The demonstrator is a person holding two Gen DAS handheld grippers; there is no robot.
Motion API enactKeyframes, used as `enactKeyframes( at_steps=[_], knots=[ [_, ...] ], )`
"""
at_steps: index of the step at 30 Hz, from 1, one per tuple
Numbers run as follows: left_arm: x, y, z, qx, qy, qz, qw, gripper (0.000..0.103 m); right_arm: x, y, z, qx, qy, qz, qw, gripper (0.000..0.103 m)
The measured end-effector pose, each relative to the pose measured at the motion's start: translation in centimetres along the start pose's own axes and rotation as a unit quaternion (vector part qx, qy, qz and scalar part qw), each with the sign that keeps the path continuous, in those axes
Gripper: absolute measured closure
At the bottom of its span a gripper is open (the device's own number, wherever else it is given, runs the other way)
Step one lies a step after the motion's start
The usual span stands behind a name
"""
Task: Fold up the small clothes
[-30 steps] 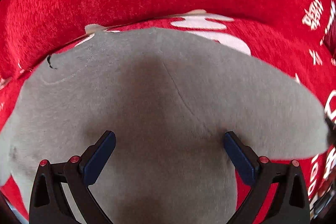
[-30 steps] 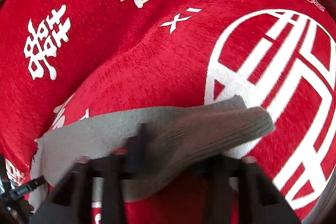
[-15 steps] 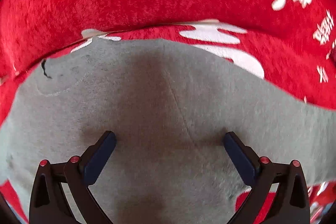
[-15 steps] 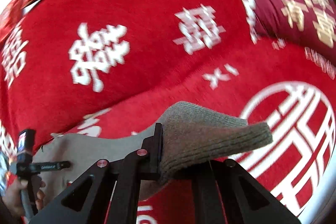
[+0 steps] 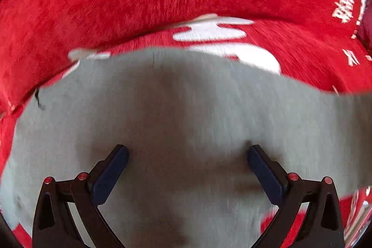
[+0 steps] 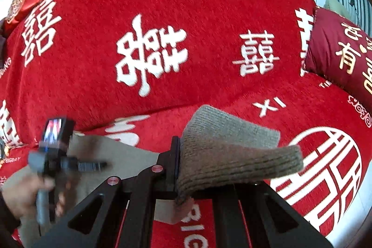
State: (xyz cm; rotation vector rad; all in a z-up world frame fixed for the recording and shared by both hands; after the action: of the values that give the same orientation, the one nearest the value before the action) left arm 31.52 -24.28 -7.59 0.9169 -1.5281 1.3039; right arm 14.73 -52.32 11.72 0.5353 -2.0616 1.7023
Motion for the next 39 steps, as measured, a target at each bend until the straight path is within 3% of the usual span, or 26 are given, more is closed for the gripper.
enactKeyframes(
  at_steps=[3, 6, 8, 12, 15, 21, 25, 30, 34, 37, 39],
  knots=[
    [1.6, 2.2, -0.9, 0.007, 0.05, -0.019, 0.9986, 0.0, 0.5, -1.1, -3.3, 0.024, -0.014, 0.009, 1.0, 0.096],
    [3.9, 3.6, -4.4, 0.034, 0.076, -0.008, 0.9965, 0.0, 0.8, -2.1, -7.6, 0.056, -0.03, 0.016, 0.998, 0.096],
    [5.1, 4.9, -6.5, 0.062, 0.076, 0.009, 0.9952, 0.0, 0.8, -2.7, -11.1, 0.07, -0.049, 0.021, 0.996, 0.096],
    [6.4, 7.0, -15.3, 0.138, 0.054, 0.033, 0.9883, 0.0, -0.7, -2.7, -18.1, 0.105, -0.08, 0.014, 0.991, 0.096],
    [5.4, 8.2, -21.6, 0.188, 0.037, 0.028, 0.981, 0.0, -2.9, -1.4, -24.0, 0.131, -0.106, -0.009, 0.986, 0.096],
    [4.9, 12.1, -30.6, 0.268, 0.032, 0.029, 0.9624, 0.0, -7.9, 3.5, -35.5, 0.203, -0.122, -0.046, 0.97, 0.096],
    [5.1, 15.1, -34.7, 0.307, 0.029, 0.04, 0.9505, 0.0, -12.3, 9.1, -42.2, 0.248, -0.125, -0.09, 0.956, 0.096],
    [4.4, 17.3, -37.1, 0.333, 0.032, 0.036, 0.9415, 0.0, -15.9, 15.9, -46.6, 0.299, -0.11, -0.146, 0.937, 0.096],
    [4.7, 18.3, -37.4, 0.344, 0.044, 0.038, 0.9372, 0.0, -17.2, 17.2, -47.6, 0.292, -0.105, -0.168, 0.936, 0.095],
    [4.6, 18.2, -37.0, 0.344, 0.052, 0.04, 0.9365, 0.0, -17.1, 17.2, -47.5, 0.278, -0.132, -0.195, 0.931, 0.084],
    [4.8, 18.2, -36.9, 0.344, 0.052, 0.043, 0.9367, 0.0, -16.4, 16.9, -46.9, 0.261, -0.154, -0.205, 0.93, 0.048]
  ],
)
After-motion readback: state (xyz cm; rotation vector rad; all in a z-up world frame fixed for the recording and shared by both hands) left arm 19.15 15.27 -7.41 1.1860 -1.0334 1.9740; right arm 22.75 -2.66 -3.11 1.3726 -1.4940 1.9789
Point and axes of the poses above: each gripper's, at about its wrist camera, not at the fingertips, and x roughly against the way its jaws point, z to its right, y to its underside, the point moved 8 cm from there along -x, roughly the way its jaws point, and after that the axes turned 4 degrees about -y, right-handed, at the moved point
